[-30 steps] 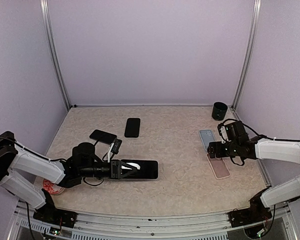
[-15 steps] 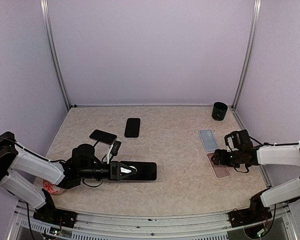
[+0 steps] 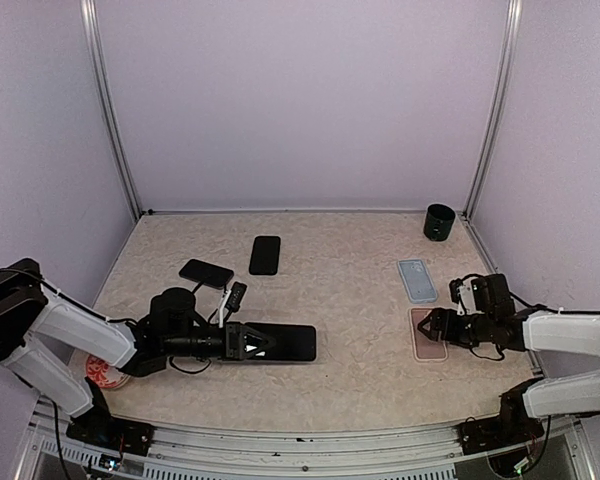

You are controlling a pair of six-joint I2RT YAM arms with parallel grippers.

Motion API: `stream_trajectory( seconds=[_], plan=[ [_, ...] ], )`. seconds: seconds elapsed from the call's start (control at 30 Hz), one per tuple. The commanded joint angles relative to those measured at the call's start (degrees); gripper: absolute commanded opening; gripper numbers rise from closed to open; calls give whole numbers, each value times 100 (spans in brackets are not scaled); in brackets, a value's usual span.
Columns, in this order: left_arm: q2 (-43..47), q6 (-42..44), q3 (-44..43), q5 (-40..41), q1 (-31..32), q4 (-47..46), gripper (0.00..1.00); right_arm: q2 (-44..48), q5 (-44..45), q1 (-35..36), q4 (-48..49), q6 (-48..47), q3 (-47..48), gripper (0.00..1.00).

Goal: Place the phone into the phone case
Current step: Move the phone case to the center of the board.

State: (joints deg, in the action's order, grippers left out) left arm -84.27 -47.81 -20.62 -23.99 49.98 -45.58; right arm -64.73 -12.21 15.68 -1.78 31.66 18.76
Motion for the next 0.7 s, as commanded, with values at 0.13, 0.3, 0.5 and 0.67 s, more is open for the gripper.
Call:
stream_trajectory(
  seconds=[0.13, 0.3, 0.5, 0.67],
  plan=[
    [-154, -96, -365, -108, 29, -551, 0, 297, -435, 213, 371, 341, -258, 82],
    [-183, -129, -373, -97, 29, -566, 0, 131, -305, 591, 532, 505, -299, 81],
    [-157, -136, -316, -59, 9, -566, 0, -390, -157, 1117, 772, 573, -169, 81],
    [-117, -148, -268, -34, -2, -574, 0, -689, -51, 1461, 879, 630, -3, 81]
  ],
)
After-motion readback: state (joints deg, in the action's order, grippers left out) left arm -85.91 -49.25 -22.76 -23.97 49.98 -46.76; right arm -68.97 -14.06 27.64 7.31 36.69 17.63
